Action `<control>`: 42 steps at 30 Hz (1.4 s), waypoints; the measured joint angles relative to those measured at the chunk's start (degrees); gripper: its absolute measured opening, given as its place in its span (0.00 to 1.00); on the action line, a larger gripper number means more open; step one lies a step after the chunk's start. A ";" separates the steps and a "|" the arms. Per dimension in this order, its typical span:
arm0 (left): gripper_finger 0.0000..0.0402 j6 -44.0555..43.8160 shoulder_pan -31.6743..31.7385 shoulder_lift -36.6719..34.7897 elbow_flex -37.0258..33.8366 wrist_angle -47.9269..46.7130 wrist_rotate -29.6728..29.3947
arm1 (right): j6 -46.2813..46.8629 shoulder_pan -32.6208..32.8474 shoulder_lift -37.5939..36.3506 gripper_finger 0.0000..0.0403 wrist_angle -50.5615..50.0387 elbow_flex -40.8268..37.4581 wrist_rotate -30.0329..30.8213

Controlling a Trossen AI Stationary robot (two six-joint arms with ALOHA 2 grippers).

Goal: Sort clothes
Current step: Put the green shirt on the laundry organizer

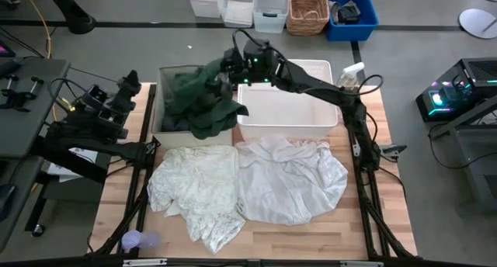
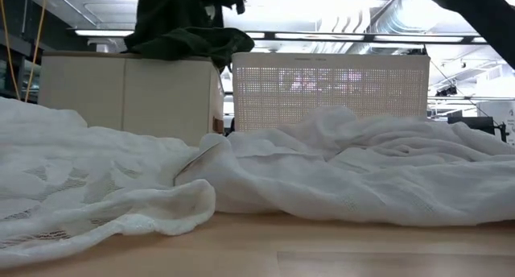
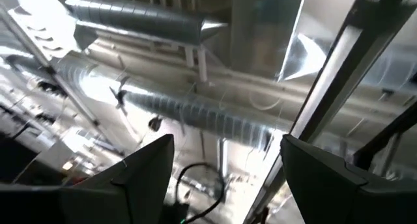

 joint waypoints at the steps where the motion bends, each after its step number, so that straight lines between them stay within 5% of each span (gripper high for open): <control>1: 0.67 0.00 0.01 0.02 0.00 -0.63 -0.82 | 1.87 0.01 0.01 0.76 0.01 0.00 -1.36; 10: 0.67 -0.17 0.00 0.11 0.00 -2.38 -4.19 | 18.48 2.02 6.35 0.69 1.20 -0.30 -27.11; 12: 0.67 -1.15 0.00 0.11 0.00 -2.36 -4.21 | 18.07 2.26 5.33 0.68 -4.16 -0.01 -20.96; 16: 0.67 -2.91 0.00 0.11 0.00 -2.61 -4.22 | 14.04 1.68 4.52 0.66 -11.30 -0.11 10.17; 18: 0.67 -3.69 0.00 0.11 0.00 -3.36 -4.30 | 13.22 1.55 4.52 0.66 -7.94 -0.28 16.51; 22: 0.67 -4.04 0.00 0.31 0.00 -3.65 -4.68 | 13.49 1.58 3.99 0.65 7.05 -0.03 0.43; 24: 0.67 -4.03 0.00 0.53 0.00 -3.75 -4.71 | 13.32 1.69 3.93 0.65 9.78 0.04 -2.43; 32: 0.67 -5.07 0.00 2.33 0.02 -9.06 -6.53 | 5.55 1.23 0.96 0.65 -1.96 -0.08 1.99; 37: 0.67 -5.11 0.00 5.43 0.01 -13.01 -14.01 | -4.65 0.07 -1.30 0.65 -21.28 -0.04 5.38; 42: 0.67 -8.17 0.38 11.44 1.04 -22.18 -21.46 | -8.39 0.30 -1.66 0.65 -26.16 -0.09 9.56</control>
